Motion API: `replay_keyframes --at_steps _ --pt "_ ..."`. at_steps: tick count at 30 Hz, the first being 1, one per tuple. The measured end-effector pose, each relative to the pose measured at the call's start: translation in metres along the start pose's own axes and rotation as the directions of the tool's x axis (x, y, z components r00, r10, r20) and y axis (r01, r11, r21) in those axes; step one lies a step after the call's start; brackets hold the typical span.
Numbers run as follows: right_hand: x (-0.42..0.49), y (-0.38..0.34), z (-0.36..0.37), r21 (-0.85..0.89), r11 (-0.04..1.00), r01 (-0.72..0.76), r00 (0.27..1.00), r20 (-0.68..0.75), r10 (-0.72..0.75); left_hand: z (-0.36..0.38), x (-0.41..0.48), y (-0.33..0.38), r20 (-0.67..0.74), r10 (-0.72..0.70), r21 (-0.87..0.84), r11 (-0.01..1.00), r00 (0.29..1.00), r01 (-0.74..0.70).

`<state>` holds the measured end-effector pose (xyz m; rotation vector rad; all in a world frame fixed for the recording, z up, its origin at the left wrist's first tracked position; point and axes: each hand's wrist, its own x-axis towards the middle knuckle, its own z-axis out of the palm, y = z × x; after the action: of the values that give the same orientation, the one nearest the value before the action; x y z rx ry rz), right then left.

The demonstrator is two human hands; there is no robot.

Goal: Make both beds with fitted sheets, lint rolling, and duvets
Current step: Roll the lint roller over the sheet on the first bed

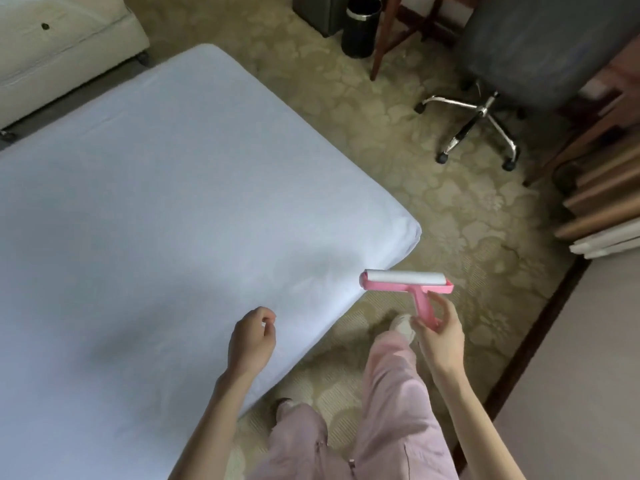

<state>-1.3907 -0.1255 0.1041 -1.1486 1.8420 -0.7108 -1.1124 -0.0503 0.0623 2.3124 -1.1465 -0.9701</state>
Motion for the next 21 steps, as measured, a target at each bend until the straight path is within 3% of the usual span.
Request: replay_keyframes --at_steps 6,10,15,18,21 --pt "0.086 0.013 -0.05 -0.014 0.981 -0.192 0.981 0.018 0.193 0.071 0.064 0.11 0.116 -0.008 0.039 0.999 0.993 0.004" --pt "0.18 0.002 -0.115 -0.066 0.975 -0.212 0.974 0.069 0.216 0.125 0.101 0.21 0.173 -0.03 0.026 0.999 0.984 0.026" --pt "0.304 -0.025 -0.167 -0.009 0.972 -0.233 0.971 -0.059 0.232 0.176 0.15 0.326 0.225 0.028 -0.053 0.998 0.974 -0.016" --pt "0.354 -0.046 -0.168 0.013 0.963 -0.27 0.959 -0.086 0.27 0.188 0.172 0.358 0.217 -0.006 -0.067 0.998 0.976 0.021" --pt "0.395 -0.064 -0.147 -0.025 0.962 -0.272 0.962 -0.007 0.272 0.199 0.208 0.369 0.193 -0.087 -0.063 0.993 0.977 0.1"
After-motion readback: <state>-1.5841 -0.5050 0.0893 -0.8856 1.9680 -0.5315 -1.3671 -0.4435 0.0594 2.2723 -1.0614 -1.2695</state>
